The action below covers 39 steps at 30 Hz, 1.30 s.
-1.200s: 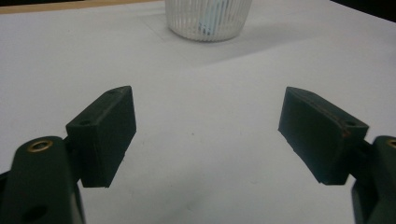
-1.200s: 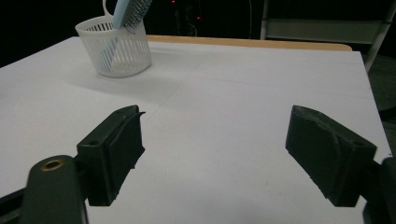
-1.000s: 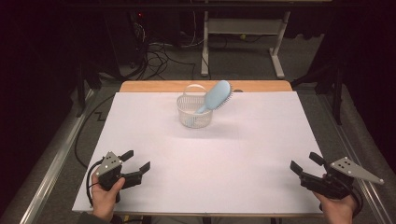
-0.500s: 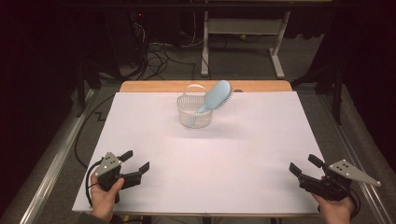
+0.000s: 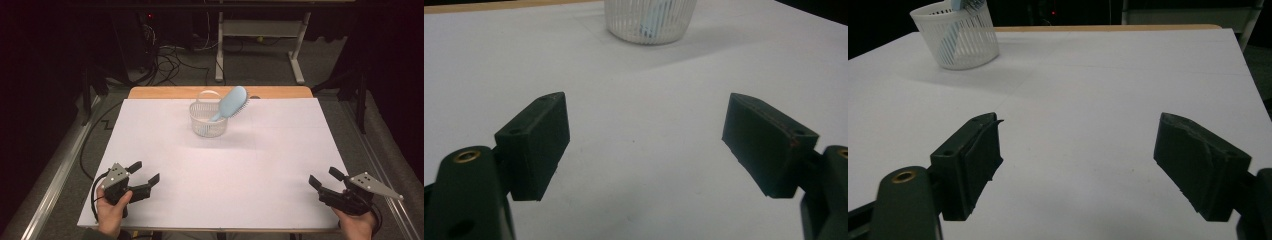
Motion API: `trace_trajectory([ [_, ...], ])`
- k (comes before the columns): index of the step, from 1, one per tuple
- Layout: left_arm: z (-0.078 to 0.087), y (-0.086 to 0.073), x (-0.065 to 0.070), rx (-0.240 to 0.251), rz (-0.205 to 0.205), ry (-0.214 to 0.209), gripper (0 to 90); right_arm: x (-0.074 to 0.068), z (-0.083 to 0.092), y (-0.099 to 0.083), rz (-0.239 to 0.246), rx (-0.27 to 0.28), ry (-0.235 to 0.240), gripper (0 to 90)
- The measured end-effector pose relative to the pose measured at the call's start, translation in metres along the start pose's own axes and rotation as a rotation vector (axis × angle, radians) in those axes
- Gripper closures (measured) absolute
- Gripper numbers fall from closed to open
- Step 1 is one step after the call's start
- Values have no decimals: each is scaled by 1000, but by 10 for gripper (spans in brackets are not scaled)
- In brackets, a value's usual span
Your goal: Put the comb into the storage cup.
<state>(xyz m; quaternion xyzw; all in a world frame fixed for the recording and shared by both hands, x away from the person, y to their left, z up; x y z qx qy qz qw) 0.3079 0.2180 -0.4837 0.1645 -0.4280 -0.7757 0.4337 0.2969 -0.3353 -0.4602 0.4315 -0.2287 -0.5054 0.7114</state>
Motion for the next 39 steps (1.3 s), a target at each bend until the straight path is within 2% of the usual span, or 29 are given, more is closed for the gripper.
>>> trace_trajectory([
  [23, 0, 0, 0, -5, -1, 1, 200, 1, -8, -7, -6, -6, -2, 194],
  [39, -2, -1, 0, -6, 5, -4, 200, -2, -12, -10, 13, -6, 9, 189],
])
Point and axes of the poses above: each handheld gripper's, and its own axes: z roughly backward along the jaws, y roughly out of its top, x roughly to its right, the point moved 5 cm from there along -z, roughly forward along the jaws, and after that the axes turned 10 degrees about -x, right-handed, at the moved point
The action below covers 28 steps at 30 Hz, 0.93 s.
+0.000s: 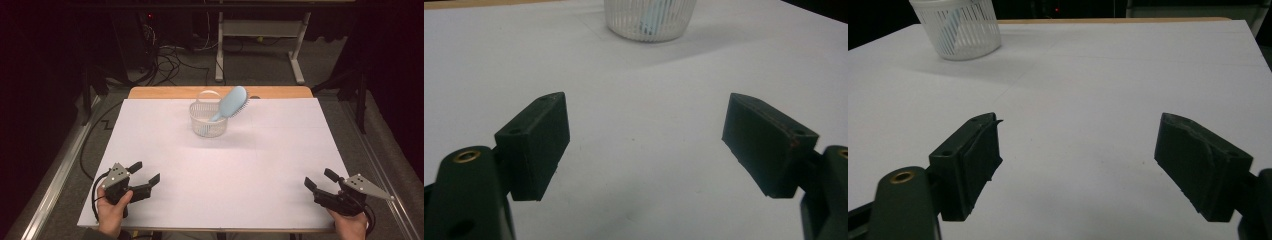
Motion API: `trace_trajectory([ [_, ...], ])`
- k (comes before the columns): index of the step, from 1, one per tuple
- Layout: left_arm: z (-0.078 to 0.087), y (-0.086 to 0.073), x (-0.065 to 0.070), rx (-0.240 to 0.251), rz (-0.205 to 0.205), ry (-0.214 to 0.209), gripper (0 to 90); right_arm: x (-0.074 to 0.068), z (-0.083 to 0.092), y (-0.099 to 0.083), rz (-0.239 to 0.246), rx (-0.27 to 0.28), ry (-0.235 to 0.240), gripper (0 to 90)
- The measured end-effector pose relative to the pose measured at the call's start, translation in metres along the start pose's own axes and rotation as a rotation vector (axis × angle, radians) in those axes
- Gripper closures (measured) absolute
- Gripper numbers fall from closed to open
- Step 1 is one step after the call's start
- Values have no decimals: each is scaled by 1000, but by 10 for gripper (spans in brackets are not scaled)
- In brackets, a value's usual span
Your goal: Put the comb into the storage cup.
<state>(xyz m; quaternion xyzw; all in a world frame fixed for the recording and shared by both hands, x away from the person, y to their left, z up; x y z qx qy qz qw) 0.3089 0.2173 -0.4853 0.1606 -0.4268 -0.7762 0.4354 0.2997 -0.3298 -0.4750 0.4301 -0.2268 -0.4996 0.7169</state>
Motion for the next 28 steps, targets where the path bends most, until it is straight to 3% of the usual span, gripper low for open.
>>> trace_trajectory([
  [8, -1, 0, 0, -7, 1, -7, 200, -3, 1, -1, 20, -1, -3, 185],
  [28, -3, 0, -1, -10, 7, -12, 200, -3, 0, -2, 10, 0, 3, 182],
])
Point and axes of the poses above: each handheld gripper's, and its own axes: z roughly backward along the jaws, y roughly out of its top, x roughly to its right, the point moved 5 cm from there along -z, roughly forward along the jaws, and after that the axes turned 10 degrees about -x, right-handed, at the moved point
